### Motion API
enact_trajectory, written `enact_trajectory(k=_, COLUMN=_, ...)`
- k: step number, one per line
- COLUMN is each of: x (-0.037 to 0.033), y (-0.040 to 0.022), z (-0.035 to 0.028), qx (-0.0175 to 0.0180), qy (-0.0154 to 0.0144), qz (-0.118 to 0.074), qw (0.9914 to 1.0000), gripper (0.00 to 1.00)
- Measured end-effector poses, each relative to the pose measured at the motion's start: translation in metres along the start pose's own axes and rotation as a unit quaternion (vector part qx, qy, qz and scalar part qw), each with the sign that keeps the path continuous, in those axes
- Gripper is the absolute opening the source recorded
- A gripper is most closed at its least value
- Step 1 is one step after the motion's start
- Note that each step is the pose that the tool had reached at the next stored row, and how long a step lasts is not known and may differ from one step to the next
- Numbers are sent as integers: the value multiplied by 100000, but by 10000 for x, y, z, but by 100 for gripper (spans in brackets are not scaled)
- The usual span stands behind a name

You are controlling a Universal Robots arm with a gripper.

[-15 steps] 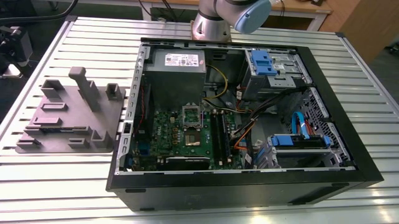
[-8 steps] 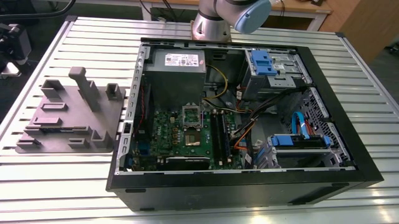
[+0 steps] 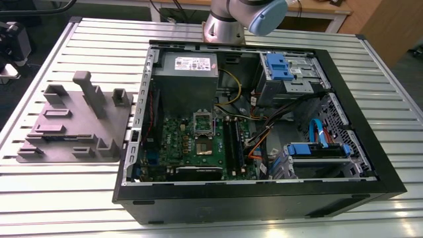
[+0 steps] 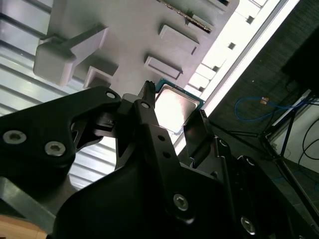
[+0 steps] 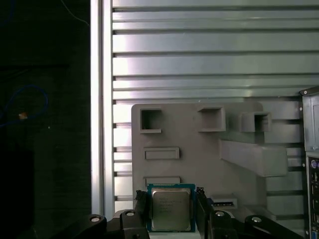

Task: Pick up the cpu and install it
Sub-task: 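Pick up the cpu and move it towards the insertion slot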

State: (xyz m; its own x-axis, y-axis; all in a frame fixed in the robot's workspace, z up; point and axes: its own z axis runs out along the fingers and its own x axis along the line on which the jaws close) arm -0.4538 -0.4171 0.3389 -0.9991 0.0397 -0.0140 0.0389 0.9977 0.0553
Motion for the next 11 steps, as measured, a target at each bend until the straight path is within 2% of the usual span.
enact_trajectory(k=11, x=-1, y=4, z=-74, qx=6, qy=3, qz=-3, qw=100000, gripper=47)
